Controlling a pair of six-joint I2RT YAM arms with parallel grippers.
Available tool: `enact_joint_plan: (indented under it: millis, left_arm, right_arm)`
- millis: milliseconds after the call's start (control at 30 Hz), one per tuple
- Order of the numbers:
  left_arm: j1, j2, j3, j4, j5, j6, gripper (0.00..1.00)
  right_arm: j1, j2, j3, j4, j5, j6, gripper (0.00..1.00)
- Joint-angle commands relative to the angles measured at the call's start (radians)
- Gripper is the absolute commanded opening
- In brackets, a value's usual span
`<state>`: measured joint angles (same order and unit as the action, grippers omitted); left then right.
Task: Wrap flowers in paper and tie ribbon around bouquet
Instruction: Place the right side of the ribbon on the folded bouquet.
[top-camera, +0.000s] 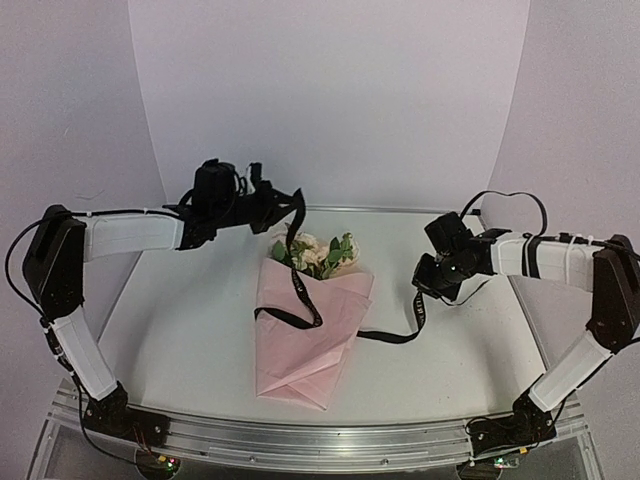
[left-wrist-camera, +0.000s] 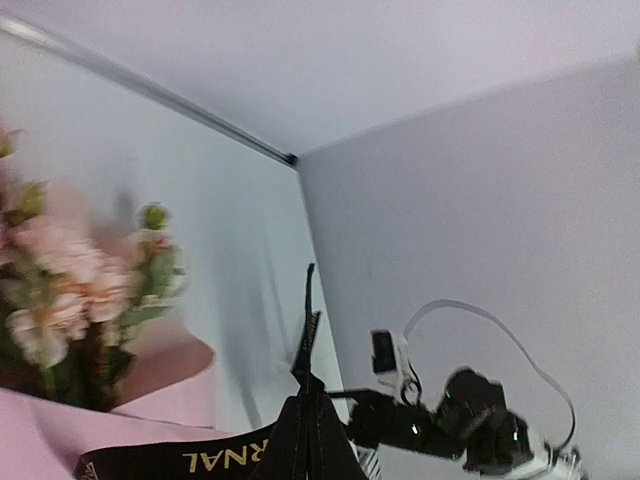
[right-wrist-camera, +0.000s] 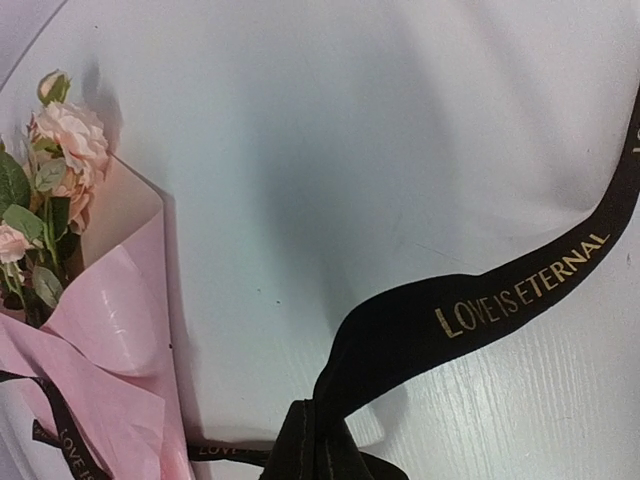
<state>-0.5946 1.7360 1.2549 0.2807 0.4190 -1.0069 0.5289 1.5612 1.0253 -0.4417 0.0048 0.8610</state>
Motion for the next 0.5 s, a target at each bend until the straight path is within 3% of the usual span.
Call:
enact_joint_plan:
  millis: [0,267,467]
  left_arm:
    - [-0.170,0.094,0.234,-0.167,0.187,0.315,0.00]
    - [-0.367,0.273,0.482,-0.356,0.354,0.573,0.00]
    - [-0.415,0.378,0.578,-0.458,0.379,0.661,0.00]
  right_arm:
    - [-0.015,-0.001,0.080,-0.022,-0.058,-0.031,0.00]
    - [-0.073,0.132,0.241,-0.020,-0.281,-0.083,0.00]
    - [-0.078,0.222,0.375,-0.014,-0.421,-0.117,0.00]
